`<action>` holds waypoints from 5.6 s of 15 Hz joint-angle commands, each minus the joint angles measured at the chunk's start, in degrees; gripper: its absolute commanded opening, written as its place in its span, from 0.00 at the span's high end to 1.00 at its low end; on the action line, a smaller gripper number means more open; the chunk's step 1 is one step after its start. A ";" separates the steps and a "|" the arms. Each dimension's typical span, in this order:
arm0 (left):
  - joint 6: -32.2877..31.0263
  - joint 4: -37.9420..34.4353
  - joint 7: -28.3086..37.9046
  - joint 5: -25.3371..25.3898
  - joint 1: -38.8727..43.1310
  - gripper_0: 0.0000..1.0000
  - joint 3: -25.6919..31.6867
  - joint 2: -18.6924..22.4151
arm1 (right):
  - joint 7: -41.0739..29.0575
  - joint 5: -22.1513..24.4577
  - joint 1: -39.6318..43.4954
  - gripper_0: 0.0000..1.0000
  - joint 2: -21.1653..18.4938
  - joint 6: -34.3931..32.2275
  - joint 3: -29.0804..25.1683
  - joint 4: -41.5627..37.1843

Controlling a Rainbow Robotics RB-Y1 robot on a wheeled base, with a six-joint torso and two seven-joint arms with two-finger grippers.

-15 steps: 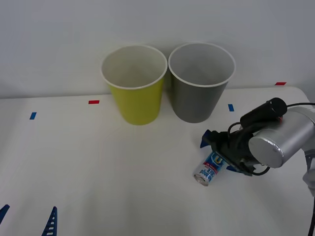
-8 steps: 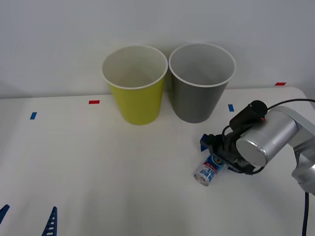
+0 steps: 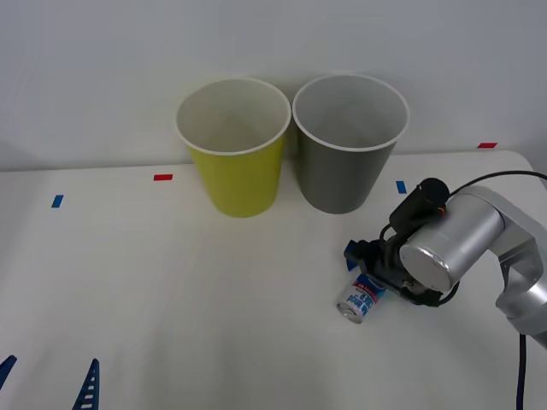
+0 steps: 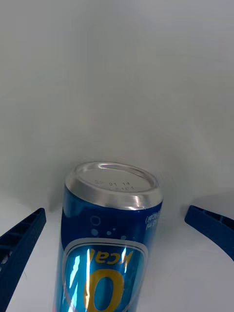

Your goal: Put cans in the gray bin and PET bottles in the light green bin.

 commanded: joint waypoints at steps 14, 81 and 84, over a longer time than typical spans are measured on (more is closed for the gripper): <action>0.00 0.00 0.00 0.00 0.00 0.00 0.00 0.00 | 1.13 3.10 -1.14 0.97 2.06 1.73 -0.08 -0.08; 0.00 0.00 0.00 0.00 0.00 0.00 0.00 0.00 | 49.82 43.71 -6.15 1.00 24.91 -51.27 -24.16 -1.66; 0.00 0.00 0.00 0.00 0.00 0.00 0.00 0.00 | 49.65 43.71 -6.15 1.00 24.47 -51.27 -24.07 -1.40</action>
